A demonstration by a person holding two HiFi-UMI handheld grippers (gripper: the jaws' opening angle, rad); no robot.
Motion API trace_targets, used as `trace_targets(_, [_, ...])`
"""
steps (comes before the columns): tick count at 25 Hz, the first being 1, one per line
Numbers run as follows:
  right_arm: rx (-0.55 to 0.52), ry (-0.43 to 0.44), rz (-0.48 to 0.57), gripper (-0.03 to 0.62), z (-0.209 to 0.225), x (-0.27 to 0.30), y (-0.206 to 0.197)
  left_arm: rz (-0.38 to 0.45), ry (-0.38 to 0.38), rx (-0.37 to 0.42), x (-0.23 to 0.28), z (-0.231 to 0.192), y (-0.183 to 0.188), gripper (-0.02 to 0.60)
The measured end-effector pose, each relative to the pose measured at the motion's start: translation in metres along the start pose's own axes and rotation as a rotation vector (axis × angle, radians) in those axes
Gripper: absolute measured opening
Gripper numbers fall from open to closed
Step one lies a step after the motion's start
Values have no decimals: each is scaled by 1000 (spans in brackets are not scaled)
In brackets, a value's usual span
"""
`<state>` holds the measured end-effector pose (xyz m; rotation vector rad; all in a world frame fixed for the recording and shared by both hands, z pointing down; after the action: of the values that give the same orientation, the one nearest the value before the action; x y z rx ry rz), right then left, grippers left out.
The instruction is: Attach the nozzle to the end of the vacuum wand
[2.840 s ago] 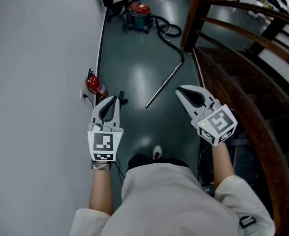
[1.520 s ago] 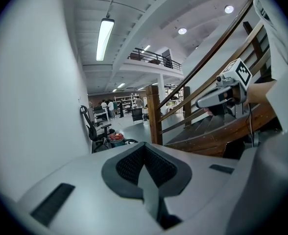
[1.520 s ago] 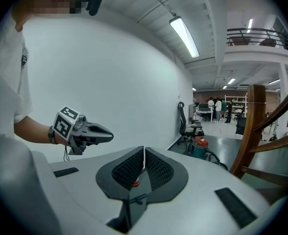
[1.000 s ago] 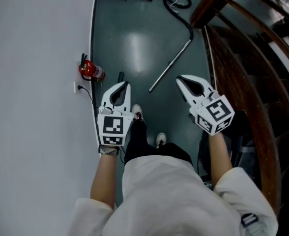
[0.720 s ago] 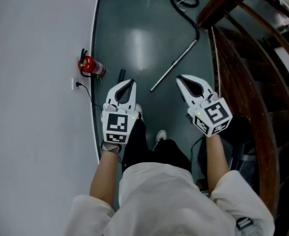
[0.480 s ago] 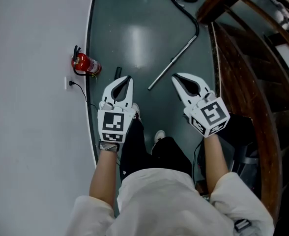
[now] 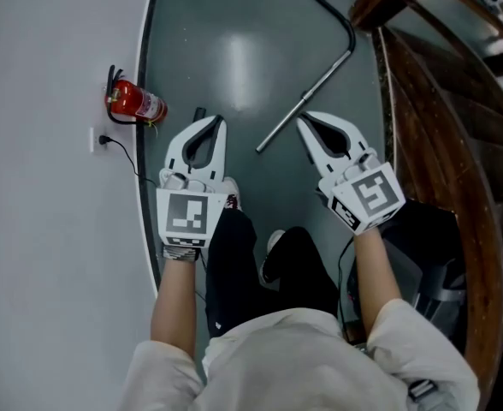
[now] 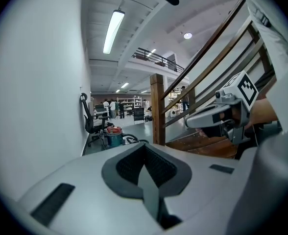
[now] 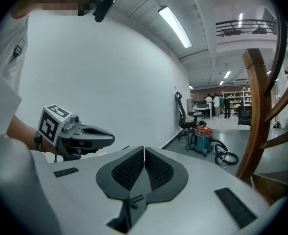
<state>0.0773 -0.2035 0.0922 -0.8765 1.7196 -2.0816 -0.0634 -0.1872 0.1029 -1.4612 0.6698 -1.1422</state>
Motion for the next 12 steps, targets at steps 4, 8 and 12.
trace_targets(4, [-24,17,-6,28,9,21,-43,12,12,10,20,-6,-41,0])
trace_targets(8, [-46,26,-8,29,20,39,-91,9,46,13,39,-20,-88,0])
trace_targets(12, [-52,27,0,28,31,60,-139,16,56,11,60,-26,-135,0])
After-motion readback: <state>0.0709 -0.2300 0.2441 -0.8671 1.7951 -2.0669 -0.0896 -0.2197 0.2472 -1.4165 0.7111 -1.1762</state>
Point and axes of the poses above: the fingertips, and each gripper's own axes: x forward along the fingers, z to its right, y out of its top, the point moved 2 cm from there along -x, backward along the fingers, and after that the axes turned 2 degrees about y, right-handed, at the moved point
